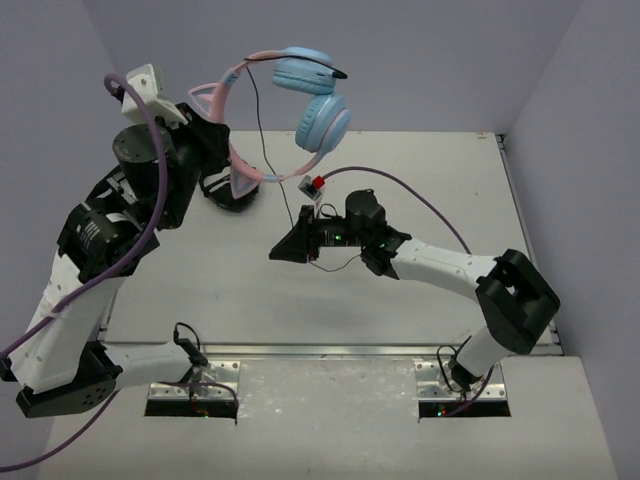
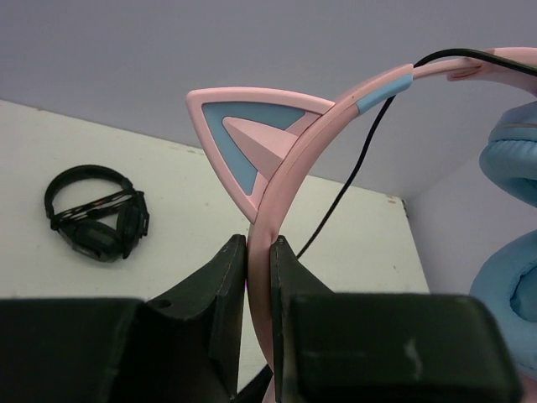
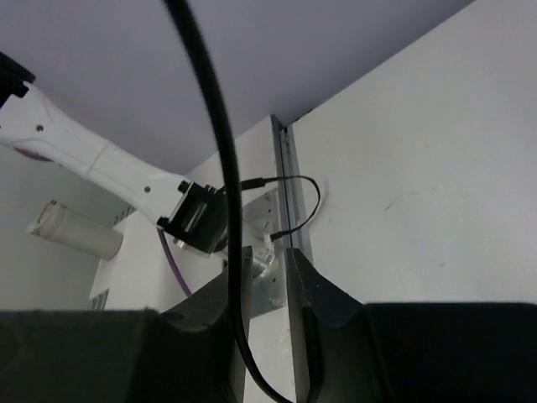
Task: Wrap the headphones
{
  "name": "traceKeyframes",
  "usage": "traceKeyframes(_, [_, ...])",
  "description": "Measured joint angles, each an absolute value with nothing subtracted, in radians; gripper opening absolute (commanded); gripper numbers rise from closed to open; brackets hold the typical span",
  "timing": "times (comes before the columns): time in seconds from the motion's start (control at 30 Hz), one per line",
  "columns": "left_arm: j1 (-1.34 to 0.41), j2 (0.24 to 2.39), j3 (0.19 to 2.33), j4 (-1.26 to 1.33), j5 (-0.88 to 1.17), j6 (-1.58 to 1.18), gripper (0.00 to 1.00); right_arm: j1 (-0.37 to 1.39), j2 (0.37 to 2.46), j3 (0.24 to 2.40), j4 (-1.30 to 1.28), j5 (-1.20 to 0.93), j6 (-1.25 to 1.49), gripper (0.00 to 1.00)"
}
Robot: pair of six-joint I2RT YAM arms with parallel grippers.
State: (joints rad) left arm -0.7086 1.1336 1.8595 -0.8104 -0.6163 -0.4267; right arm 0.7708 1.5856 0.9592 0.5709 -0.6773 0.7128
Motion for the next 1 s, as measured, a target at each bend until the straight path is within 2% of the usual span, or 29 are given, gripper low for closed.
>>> traceKeyframes(0.13, [-0.708,1.183,1.838,-0.790,-0.743,-0.426,0.00,0.791,1.588,0.862,0.678,-0.704,0.781,0.17])
traceKeyframes(0.23, [-0.696,1.246,1.856,-0.786,-0.798,-0.412,0.00,0.789,1.588,0.806,0.733,-0.715,0.818,0.16])
traceKeyframes(0.47, [-0.578,1.340,1.873,-0.774,-0.790,-0.402,0.00,0.794,1.550,0.707,0.799,-0.738,0.876,0.19])
traceKeyframes(0.63, [-0.500,1.341,1.855,-0.757,-0.792,-0.401,0.00,0.828,1.458,0.624,0.806,-0.745,0.897,0.06])
traceKeyframes(0.8, [-0.488,1.342,1.832,-0.706,-0.791,-0.396,0.00,0.841,1.377,0.557,0.827,-0.759,0.916,0.05])
traceKeyframes(0.83, [-0.485,1.343,1.826,-0.699,-0.789,-0.393,0.00,0.841,1.364,0.550,0.823,-0.760,0.916,0.02])
traceKeyframes(1.0, [-0.418,1.357,1.818,-0.691,-0.749,-0.389,0.00,0.841,1.267,0.537,0.690,-0.756,0.854,0.01])
